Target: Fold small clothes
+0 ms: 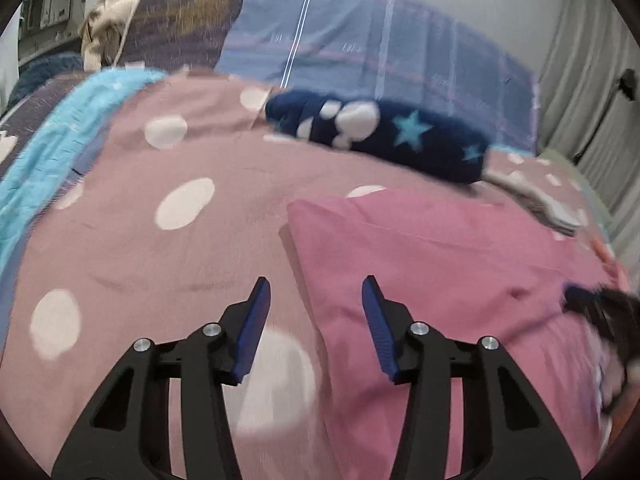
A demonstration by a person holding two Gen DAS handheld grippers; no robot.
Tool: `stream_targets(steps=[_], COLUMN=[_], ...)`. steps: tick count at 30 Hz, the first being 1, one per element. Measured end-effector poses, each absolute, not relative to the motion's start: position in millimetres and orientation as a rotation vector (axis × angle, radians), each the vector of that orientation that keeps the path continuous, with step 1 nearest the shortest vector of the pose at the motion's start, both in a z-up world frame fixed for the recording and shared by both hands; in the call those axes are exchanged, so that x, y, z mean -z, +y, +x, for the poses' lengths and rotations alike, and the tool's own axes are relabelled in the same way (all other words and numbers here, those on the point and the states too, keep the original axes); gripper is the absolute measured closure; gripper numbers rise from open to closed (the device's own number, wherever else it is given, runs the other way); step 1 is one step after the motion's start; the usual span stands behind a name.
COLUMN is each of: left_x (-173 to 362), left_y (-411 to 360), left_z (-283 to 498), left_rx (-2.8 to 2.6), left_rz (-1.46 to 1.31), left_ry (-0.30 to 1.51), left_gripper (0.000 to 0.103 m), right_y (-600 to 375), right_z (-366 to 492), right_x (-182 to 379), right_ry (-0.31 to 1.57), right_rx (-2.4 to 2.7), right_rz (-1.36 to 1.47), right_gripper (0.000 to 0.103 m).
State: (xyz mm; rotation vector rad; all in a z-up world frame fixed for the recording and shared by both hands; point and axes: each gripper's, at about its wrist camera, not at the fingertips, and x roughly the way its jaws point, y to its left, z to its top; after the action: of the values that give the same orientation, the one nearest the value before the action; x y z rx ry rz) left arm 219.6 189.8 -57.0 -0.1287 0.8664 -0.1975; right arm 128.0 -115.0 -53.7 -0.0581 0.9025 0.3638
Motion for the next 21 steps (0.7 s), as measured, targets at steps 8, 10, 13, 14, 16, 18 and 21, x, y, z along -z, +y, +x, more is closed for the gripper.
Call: stream_targets(steps=[8,10,13,14,16,18,21], left_x=[69.6,79.9,92.8,90.4,79.2,61.7,43.9], left_y=[179.4,192.3,215.3,221.9,229.8,220.4,193.7], left_z=[278.6,286.3,285.6,281.1,266.0,242.1,208.4], left_rx=[0.222,0.116,0.025,0.043,0.068,0.152,0.317], left_rz=[-0.123,-0.079,-0.049,-0.091,-0.141,-0.129,-0.088], left_ry=[0.894,0.913,0.906,0.898,0.870,0.818,0.782], left_gripper=[0.099,0.103,0.103,0.103,0.103,0.103,0.095], right_y=[-77.6,-83.5,-89.6,-91.2,-94.1,-104.2,-134.5], right_z=[108.9,111.4,108.7,106.8,102.6,97.2,94.4], right_x=[79.3,92.6,92.4,90.5,86.9,78.2,62.6], right_ry=[0.932,0.964,0.951,0.950,0.938,0.901,0.845], right_rx=[-0.463,-0.452,-0.456,-0.451,-0.435,-0.409,-0.347], right_rz=[-0.133,-0.109,-0.077,-0.078,-0.094,-0.098,-0.037], right_gripper=[0.056,0.056,0.056,0.056,0.056,0.056,0.056])
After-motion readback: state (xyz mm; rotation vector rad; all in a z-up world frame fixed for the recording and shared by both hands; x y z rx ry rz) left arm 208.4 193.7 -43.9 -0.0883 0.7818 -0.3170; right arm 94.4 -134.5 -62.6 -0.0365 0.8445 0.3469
